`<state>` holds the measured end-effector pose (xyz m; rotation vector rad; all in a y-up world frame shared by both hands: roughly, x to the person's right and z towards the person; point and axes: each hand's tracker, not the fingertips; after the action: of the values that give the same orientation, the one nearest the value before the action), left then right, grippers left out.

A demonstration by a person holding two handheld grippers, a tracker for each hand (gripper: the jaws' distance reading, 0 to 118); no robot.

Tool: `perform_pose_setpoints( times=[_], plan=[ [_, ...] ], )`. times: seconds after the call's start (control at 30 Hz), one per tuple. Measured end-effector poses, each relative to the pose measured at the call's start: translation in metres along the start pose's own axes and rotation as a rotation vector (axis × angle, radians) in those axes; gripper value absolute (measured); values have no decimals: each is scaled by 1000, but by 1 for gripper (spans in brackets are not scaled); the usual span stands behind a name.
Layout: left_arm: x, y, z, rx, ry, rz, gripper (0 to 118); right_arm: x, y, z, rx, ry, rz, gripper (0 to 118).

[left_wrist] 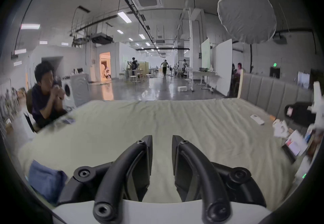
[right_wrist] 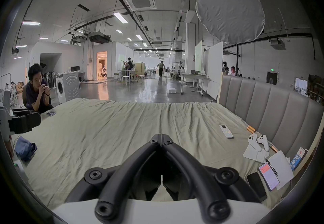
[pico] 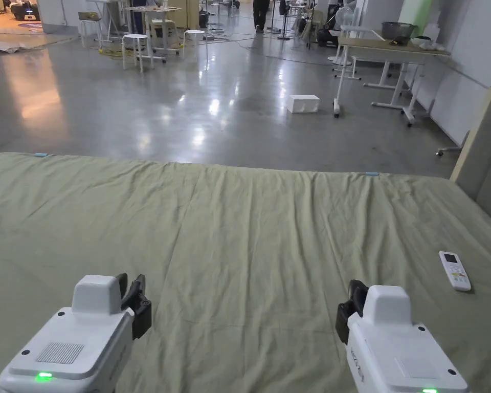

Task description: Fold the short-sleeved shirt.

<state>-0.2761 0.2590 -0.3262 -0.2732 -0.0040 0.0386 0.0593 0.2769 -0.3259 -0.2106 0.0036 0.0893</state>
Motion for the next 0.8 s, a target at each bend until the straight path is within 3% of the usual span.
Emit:
perform_pose_setpoints(
  times=[0.07,0.23,0.8],
  plan=[
    [3,3,-4,26,-29,55,12,-1,0,0,9,-8,-4,0],
    [34,14,-2,65,45,-28,7,1,3,-2,21,-13,-35,0],
    [20,18,8,114,108,-36,3,2,4,-5,55,-6,-21,0]
  ],
)
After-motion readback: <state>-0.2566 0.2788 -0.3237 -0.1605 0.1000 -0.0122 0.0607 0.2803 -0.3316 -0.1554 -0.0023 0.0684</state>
